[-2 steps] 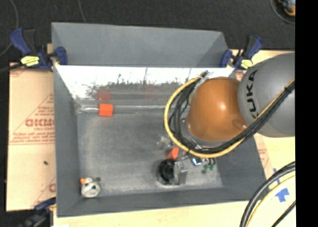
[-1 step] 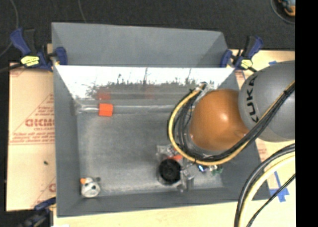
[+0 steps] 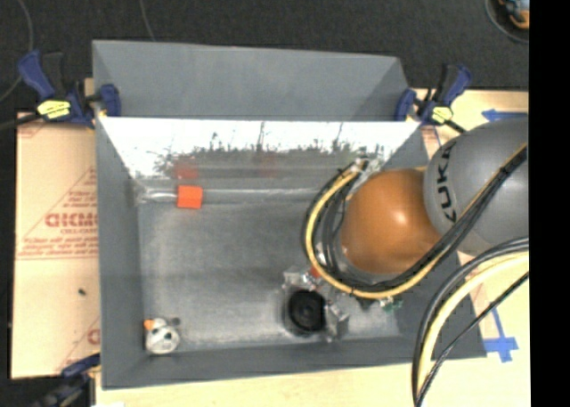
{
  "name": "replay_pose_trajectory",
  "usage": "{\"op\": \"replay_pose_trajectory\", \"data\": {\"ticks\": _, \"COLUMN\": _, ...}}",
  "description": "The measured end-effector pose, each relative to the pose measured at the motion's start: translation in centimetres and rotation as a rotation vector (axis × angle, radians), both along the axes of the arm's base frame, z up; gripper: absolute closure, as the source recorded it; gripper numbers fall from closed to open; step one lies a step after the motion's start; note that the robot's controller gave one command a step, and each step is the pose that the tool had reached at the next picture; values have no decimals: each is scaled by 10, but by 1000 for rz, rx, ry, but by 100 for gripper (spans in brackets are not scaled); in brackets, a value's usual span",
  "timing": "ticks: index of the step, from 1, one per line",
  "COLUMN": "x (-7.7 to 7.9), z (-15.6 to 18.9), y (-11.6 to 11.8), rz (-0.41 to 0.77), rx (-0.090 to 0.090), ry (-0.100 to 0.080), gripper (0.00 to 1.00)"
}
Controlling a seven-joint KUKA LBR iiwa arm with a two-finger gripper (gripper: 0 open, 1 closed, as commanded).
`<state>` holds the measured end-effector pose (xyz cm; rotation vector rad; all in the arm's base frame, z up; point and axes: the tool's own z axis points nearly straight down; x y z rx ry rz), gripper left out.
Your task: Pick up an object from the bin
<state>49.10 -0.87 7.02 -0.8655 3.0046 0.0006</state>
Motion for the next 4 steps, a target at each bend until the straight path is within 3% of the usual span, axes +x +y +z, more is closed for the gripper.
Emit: {"op": "replay_pose_trajectory", "data": {"ticks": 4, "x": 0, "z": 0, "y": 0, "rz": -7, "rx": 1, "ry": 1, "gripper": 100}}
